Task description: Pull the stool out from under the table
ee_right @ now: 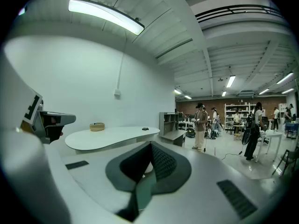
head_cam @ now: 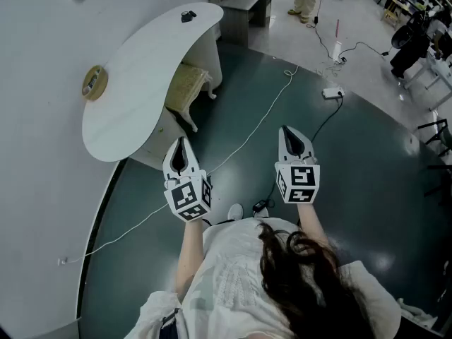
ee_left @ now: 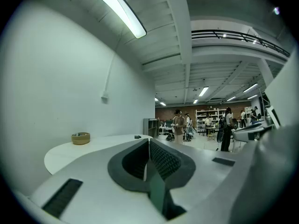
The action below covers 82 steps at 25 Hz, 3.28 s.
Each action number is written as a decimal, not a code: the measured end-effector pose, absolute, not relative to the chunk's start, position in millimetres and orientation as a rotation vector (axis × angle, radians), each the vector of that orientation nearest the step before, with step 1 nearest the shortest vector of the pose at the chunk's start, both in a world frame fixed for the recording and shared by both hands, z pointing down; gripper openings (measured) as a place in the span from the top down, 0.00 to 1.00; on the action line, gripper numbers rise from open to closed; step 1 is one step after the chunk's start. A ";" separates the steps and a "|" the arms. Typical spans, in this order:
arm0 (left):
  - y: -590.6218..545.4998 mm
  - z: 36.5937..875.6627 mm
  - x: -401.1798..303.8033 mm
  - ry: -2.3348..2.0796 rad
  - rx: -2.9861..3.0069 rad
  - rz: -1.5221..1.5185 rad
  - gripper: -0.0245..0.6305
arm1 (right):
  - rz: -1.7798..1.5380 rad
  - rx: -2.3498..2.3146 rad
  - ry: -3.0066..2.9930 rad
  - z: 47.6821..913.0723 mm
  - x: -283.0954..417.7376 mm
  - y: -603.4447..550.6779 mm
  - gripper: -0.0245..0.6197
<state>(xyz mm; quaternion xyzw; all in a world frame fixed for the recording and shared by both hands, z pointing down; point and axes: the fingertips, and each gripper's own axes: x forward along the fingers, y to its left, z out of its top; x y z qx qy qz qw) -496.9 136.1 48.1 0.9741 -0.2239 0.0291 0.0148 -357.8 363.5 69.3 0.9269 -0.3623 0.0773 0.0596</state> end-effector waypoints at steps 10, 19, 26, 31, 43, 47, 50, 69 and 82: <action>149.6 51.6 -489.7 -0.702 3.005 0.078 0.91 | 0.286 2.834 -1.141 77.4 -349.4 380.0 0.92; 179.6 60.8 -485.2 -0.763 2.956 0.017 0.91 | 0.290 2.813 -1.139 96.0 -333.0 428.2 0.92; 181.4 66.1 -468.5 -0.787 2.940 0.009 0.91 | 0.314 2.797 -1.150 109.9 -324.4 441.1 0.91; 178.2 64.5 -440.9 -0.752 2.961 0.021 0.91 | 0.324 2.809 -1.184 107.2 -307.6 428.0 0.92; 140.7 60.0 -335.7 -0.648 2.997 -0.048 0.91 | 0.263 2.843 -1.173 100.2 -224.4 386.2 0.92; 116.0 53.0 -297.4 -0.644 2.991 -0.050 0.91 | 0.263 2.832 -1.174 95.9 -188.0 357.7 0.91; 98.3 52.6 -265.3 -0.645 2.979 -0.029 0.91 | 0.280 2.814 -1.185 93.9 -153.5 333.6 0.92; -38.6 60.8 -128.3 -0.834 2.945 -0.043 0.91 | 0.212 2.564 -1.618 85.7 -11.6 100.9 0.91; -54.2 70.7 -142.7 -1.344 2.726 -0.031 0.91 | 0.159 2.285 -1.987 80.0 30.2 42.0 0.91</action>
